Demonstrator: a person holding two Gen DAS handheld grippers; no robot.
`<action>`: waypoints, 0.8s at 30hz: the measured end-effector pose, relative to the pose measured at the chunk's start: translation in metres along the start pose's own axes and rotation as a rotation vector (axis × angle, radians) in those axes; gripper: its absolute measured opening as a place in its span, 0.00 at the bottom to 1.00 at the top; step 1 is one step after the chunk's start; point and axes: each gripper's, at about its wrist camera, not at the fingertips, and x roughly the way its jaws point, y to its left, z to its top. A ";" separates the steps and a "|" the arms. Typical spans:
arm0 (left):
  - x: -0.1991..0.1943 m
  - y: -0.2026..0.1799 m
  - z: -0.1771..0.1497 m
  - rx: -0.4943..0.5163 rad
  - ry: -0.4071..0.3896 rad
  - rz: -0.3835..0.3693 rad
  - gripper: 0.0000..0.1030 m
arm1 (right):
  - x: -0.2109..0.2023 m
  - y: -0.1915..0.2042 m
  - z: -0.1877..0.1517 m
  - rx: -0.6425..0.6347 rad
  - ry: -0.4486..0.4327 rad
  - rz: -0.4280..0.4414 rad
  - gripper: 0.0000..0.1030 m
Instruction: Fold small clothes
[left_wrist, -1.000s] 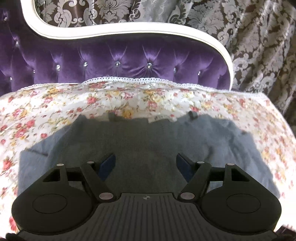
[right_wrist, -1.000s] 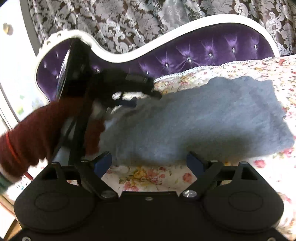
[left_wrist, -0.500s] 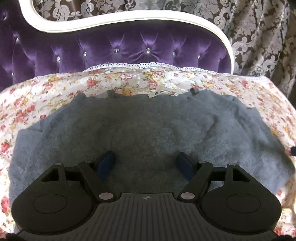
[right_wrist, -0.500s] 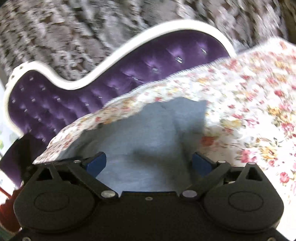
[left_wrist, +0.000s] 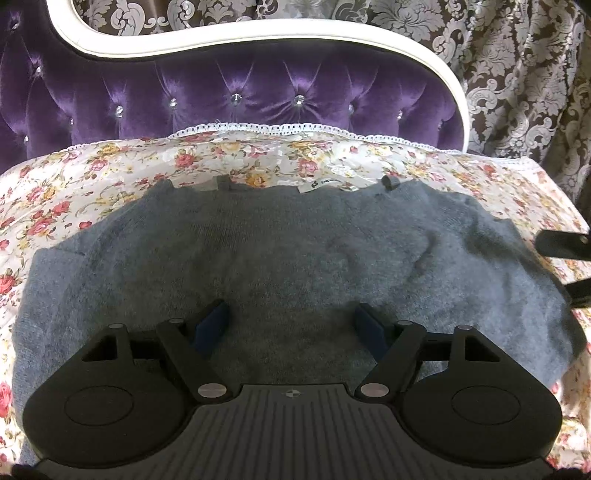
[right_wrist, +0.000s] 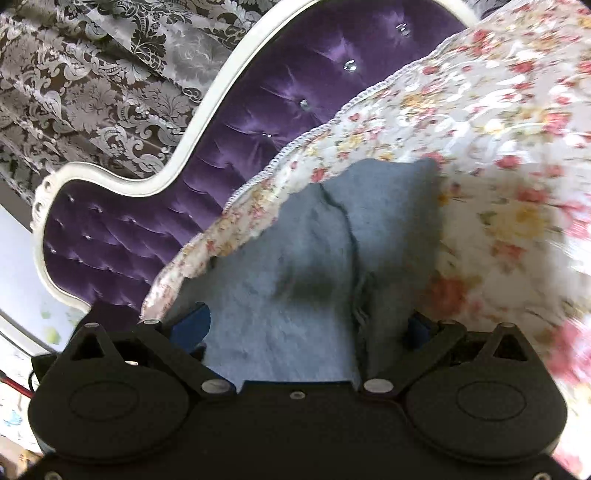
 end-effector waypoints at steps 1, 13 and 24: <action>0.000 0.000 0.000 0.000 0.000 0.000 0.72 | 0.004 0.001 0.003 -0.005 0.010 0.009 1.00; -0.011 0.003 0.012 -0.053 0.032 -0.019 0.66 | 0.016 0.010 0.013 -0.059 0.052 -0.015 0.90; -0.024 -0.031 -0.017 0.073 0.003 -0.034 0.66 | 0.007 0.011 0.010 -0.064 0.061 -0.121 0.33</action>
